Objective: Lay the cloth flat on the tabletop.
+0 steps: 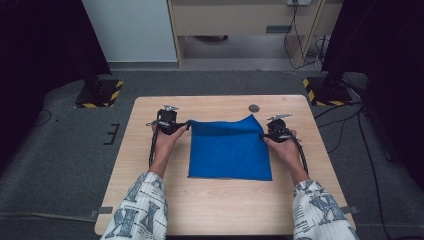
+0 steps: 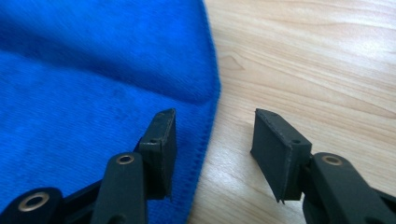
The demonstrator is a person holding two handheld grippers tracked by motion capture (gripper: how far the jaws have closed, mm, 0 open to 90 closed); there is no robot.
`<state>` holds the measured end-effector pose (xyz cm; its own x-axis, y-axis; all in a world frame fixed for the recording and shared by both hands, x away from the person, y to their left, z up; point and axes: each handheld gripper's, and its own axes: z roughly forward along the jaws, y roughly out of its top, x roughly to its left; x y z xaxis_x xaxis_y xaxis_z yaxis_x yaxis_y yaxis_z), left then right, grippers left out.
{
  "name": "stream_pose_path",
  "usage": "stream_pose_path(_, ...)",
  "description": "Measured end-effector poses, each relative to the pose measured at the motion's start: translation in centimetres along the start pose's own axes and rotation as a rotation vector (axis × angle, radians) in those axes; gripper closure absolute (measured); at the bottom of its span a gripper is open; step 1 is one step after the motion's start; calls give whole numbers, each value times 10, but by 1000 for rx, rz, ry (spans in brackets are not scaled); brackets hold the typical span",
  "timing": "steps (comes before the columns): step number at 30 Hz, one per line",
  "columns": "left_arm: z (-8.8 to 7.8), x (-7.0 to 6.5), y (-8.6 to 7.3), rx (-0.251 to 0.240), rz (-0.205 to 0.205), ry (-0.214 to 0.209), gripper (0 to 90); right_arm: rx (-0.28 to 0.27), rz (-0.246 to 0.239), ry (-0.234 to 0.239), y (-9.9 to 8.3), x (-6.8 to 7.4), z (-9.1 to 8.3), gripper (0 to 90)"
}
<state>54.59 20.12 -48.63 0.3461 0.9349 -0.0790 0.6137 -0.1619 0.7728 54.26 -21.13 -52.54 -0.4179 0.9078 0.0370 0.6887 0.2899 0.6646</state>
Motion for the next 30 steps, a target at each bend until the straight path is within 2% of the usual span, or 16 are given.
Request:
stream_pose_path(5, -1, 6, -1, -8, -25, -9, 300, -2, -2, -4, 0, -2, 0, 510)
stream_pose_path(11, -7, 14, 0, -28, -50, 8, 303, -1, -8, -17, -1, -4, 0, 517)
stream_pose_path(14, -11, 18, 0, -19, -41, 7, 314, 2, -7, -20, 0, -4, -1, 515)
stream_pose_path(17, -16, 17, 0, 0, -28, -8, 314, -19, 2, -15, 0, -4, -3, 506)
stream_pose_path(20, -27, 12, -3, -10, -5, -18, 326, -37, -2, -7, 1, -2, -9, 510)
stream_pose_path(23, -42, 3, -11, -26, 15, -31, 354, -51, -28, 10, -1, 4, -19, 567)
stream_pose_path(29, -69, -22, -40, -55, 54, -63, 426, -71, -73, 45, -16, 20, -43, 659)
stream_pose_path(30, -71, -26, -46, -54, 58, -68, 431, -80, -67, 57, -19, 22, -47, 666)
